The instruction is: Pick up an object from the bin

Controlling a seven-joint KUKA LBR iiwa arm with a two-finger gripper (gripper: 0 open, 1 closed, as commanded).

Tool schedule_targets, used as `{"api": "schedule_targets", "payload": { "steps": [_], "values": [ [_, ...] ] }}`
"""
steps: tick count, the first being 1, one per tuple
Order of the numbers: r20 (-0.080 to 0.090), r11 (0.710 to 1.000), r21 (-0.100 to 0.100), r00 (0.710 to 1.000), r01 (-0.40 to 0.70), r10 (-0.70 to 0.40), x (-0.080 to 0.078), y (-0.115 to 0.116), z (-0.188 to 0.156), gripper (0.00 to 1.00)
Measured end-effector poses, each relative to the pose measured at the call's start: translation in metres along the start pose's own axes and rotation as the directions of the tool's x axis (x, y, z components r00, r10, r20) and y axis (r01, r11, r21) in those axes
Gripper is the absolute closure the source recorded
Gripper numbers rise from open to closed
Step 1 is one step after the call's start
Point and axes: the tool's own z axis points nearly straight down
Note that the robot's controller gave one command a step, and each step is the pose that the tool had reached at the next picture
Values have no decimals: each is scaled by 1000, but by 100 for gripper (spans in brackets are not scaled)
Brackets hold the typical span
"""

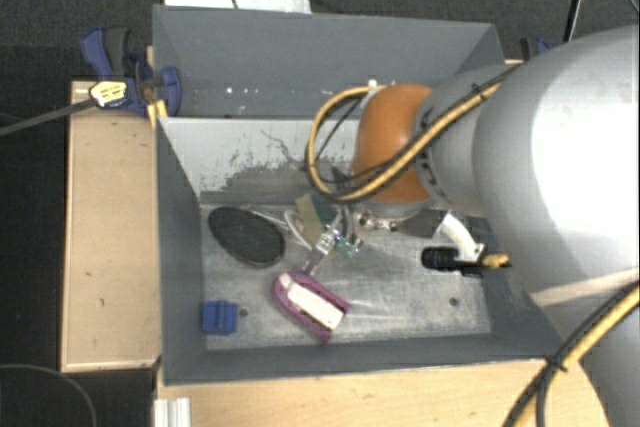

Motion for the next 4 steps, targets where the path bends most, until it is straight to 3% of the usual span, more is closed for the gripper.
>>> {"api": "schedule_targets", "payload": {
  "steps": [1,3,4],
  "values": [
    [3,1000,-3,1000,3,-3,-1,1,-2,100],
    [-6,1000,3,1000,14,-14,-4,2,-36,100],
    [-4,1000,0,1000,21,-21,-6,4,-112,100]
  ]
}}
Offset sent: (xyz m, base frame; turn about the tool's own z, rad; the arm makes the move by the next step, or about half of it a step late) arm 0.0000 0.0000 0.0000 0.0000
